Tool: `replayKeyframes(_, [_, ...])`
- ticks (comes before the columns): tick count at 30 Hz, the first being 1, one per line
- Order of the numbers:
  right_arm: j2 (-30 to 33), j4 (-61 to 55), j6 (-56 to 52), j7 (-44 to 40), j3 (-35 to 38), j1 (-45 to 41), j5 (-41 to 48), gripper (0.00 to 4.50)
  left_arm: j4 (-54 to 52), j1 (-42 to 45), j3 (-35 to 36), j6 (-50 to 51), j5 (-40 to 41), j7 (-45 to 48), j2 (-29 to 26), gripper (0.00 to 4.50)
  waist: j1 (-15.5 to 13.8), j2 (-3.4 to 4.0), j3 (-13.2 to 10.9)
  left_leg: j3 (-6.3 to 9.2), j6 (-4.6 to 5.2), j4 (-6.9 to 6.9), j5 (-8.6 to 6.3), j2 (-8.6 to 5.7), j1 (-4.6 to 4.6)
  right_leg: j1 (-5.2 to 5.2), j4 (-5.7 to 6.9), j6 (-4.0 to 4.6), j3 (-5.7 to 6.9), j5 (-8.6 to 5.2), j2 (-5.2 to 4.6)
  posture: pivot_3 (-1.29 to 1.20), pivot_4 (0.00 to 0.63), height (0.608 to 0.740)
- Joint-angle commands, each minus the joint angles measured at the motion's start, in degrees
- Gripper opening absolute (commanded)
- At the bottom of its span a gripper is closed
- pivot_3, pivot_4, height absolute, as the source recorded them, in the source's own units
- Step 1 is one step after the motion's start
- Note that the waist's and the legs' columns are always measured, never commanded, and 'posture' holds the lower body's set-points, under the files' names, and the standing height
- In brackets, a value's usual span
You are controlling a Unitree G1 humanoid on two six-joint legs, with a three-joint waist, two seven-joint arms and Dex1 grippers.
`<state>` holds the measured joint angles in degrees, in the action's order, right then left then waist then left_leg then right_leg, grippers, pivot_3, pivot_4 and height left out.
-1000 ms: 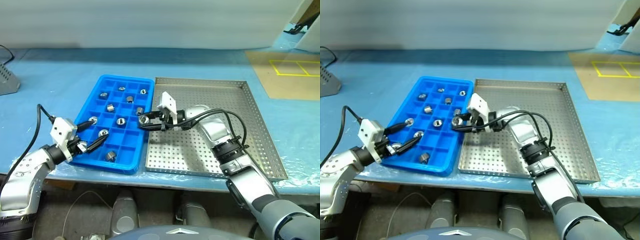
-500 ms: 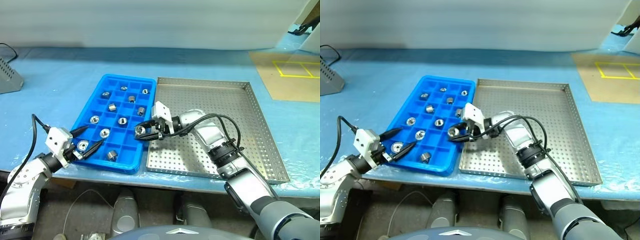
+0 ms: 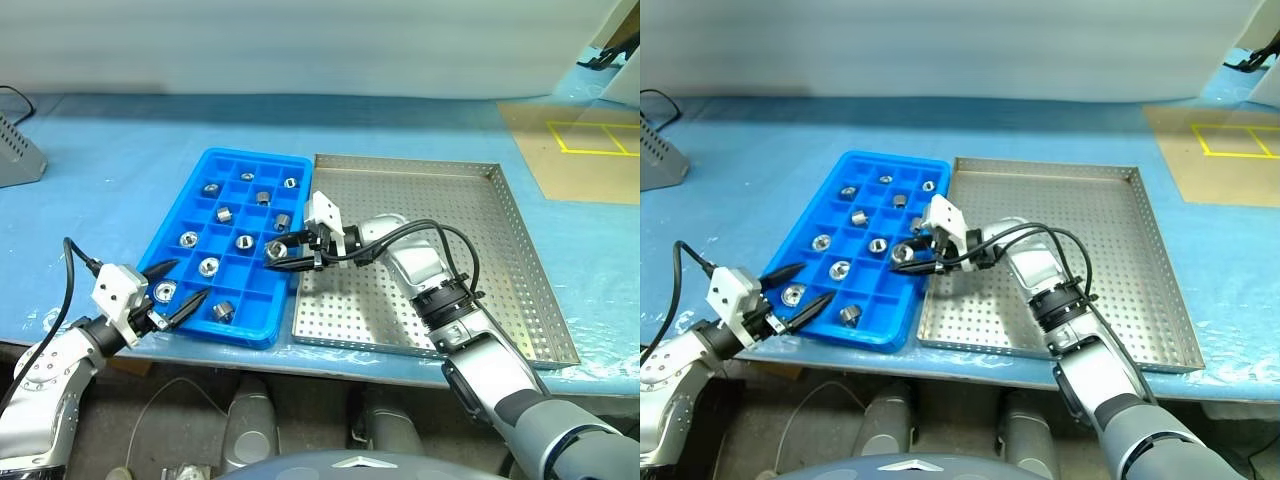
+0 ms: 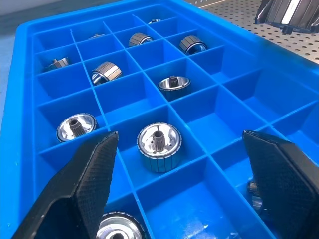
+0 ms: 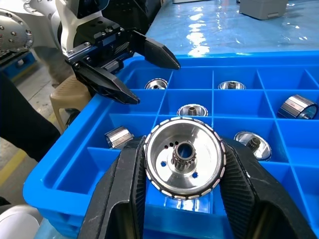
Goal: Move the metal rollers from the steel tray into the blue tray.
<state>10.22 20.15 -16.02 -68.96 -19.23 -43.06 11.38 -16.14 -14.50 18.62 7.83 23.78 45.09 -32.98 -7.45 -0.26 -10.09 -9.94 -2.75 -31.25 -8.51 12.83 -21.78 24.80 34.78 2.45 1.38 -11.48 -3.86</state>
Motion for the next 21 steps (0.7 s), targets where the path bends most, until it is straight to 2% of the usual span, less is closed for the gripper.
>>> replayKeyframes(1, [-1.05, 0.17, 0.24, -1.26, 0.19, -2.14, 0.94, 1.64, -5.55, -2.05, 2.07, 1.81, 1.62, -2.37, 0.23, 4.24, -0.02, 0.0, 0.0, 0.0, 0.0, 0.0, 0.0, 0.01, 0.0, 0.0, 0.0, 0.01, 0.0, 0.0, 0.0, 0.32, 0.15, 0.74])
replayKeyframes(9, [-2.09, 3.07, 1.62, -2.49, -0.67, -2.99, -0.2, 1.64, -11.26, -5.03, 3.47, 5.37, 2.97, -5.85, 0.5, 4.24, -1.18, -0.01, 0.0, 0.01, 0.0, 0.02, 0.0, 0.01, 0.0, 0.02, 0.01, -0.05, 0.01, -0.05, 0.0, 0.36, 0.15, 0.74])
replayKeyframes(19, [-3.2, 5.24, 1.59, -4.32, -0.74, -3.95, -0.53, 1.64, -7.66, -6.35, 4.06, 1.61, 1.7, -5.22, 1.52, 4.24, -1.51, -0.01, 0.0, 0.03, 0.0, 0.02, 0.0, 0.01, -0.01, 0.02, 0.01, -0.13, 0.01, -0.1, 0.0, 0.38, 0.15, 0.74])
replayKeyframes(21, [-3.28, 5.2, 1.59, -4.35, -0.63, -3.93, -0.6, 2.39, -7.08, -6.19, 3.85, 1.04, 1.58, -5.13, 1.61, 4.24, -1.51, -0.01, 0.0, 0.04, 0.0, 0.02, 0.0, 0.01, -0.01, 0.02, 0.01, -0.13, 0.01, -0.1, 0.0, 0.37, 0.15, 0.74])
